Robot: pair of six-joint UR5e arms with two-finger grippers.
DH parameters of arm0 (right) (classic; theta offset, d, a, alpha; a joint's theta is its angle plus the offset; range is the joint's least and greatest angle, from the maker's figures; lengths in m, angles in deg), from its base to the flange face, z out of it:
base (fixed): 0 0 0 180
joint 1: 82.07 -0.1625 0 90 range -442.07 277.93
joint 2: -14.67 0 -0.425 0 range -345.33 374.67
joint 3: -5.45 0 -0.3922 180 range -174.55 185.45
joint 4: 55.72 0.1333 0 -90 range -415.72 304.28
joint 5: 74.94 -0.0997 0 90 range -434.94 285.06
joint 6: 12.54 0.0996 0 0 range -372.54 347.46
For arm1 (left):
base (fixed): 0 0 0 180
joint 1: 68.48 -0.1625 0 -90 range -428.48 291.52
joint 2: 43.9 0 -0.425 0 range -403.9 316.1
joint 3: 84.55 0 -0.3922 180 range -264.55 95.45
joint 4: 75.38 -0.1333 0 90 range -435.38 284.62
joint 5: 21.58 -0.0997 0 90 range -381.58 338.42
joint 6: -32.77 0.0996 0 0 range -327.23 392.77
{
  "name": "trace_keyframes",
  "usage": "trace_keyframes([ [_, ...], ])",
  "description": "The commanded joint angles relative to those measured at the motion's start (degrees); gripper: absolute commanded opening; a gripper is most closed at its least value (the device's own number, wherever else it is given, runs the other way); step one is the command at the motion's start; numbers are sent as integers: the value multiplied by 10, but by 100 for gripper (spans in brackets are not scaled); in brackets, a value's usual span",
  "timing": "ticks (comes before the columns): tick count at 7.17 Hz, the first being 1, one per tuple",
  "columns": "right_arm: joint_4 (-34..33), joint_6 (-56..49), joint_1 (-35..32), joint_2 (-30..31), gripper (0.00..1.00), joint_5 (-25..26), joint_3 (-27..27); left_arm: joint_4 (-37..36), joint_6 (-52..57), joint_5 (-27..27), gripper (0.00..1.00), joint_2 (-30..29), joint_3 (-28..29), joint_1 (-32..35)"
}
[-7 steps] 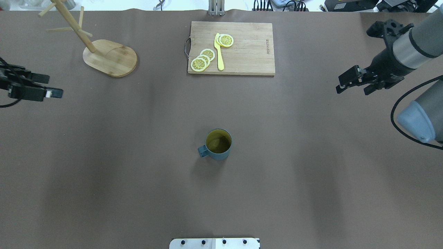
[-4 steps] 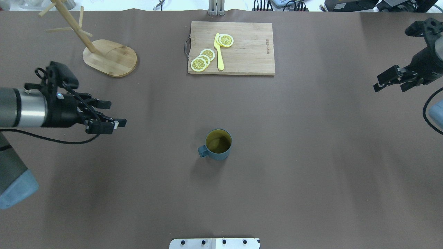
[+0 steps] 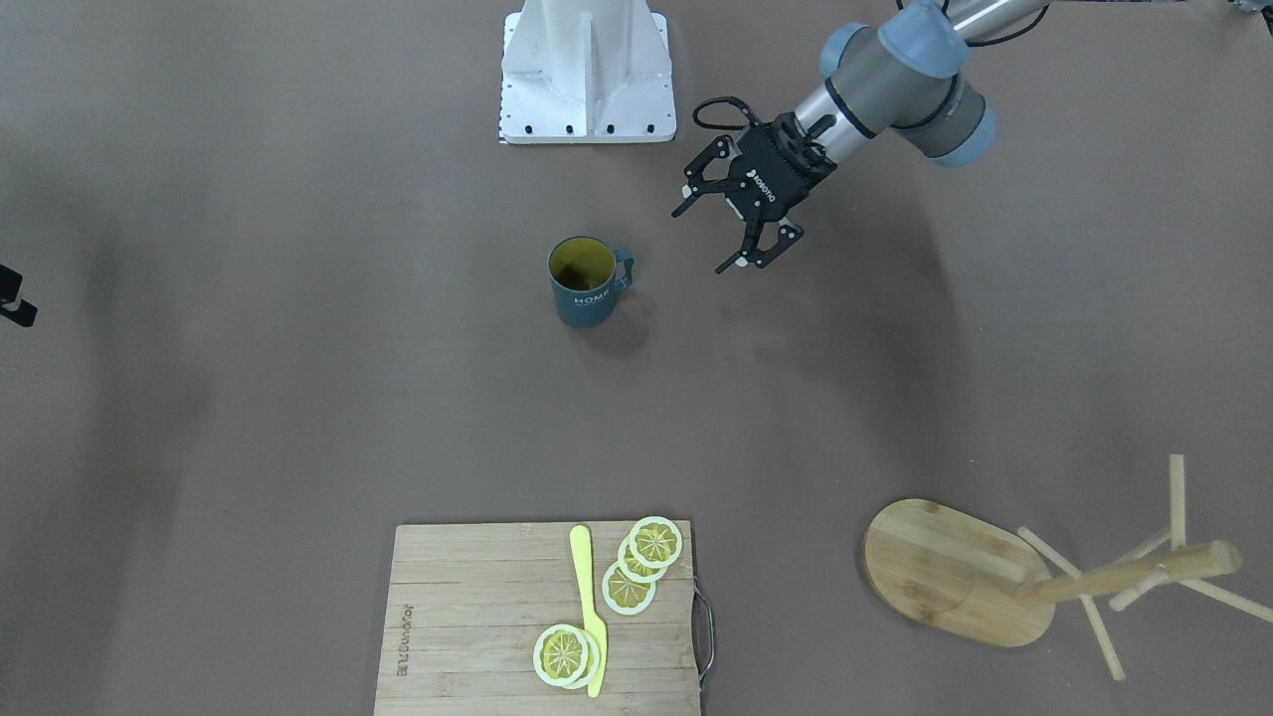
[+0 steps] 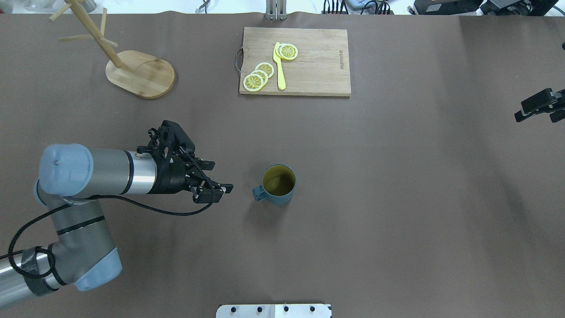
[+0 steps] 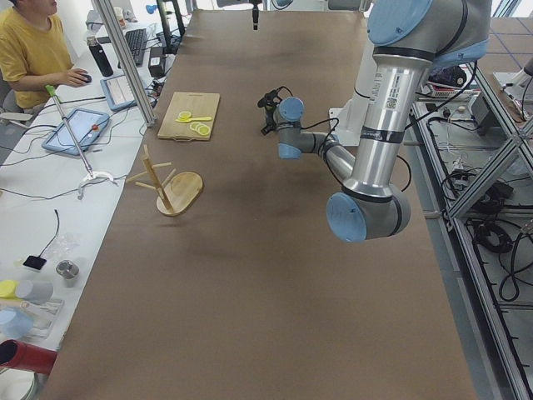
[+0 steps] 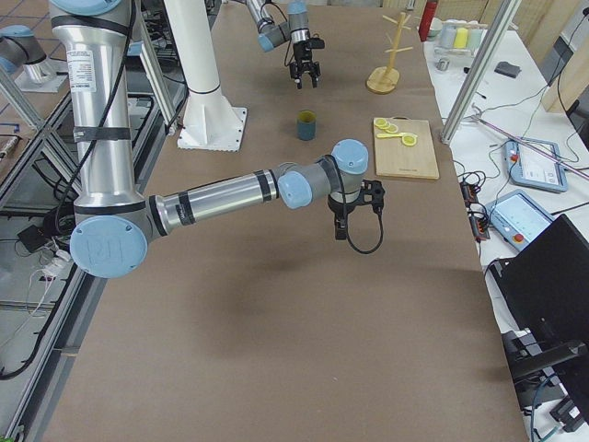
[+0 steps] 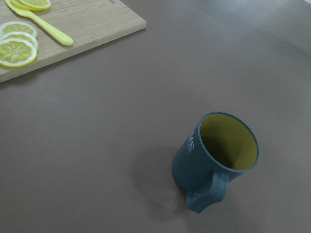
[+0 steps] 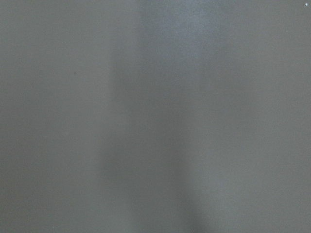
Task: Hang cup on storage rack
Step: 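Close the left gripper on the teal mug's handle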
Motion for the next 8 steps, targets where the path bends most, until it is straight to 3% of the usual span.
trace_keyframes([
  [1,0,0,-3,3,100,1,1,0,15,-14,82,-25,24,-18],
  [3,0,4,-2,-4,100,3,2,0,34,-88,82,-26,27,-67],
  [5,0,8,-3,-4,100,3,2,15,51,-92,82,-24,27,-72],
  [6,0,8,-3,-5,100,1,2,33,51,-119,82,-23,29,-76],
  [8,0,8,-3,-5,100,0,-3,138,53,-178,82,-27,84,-91],
])
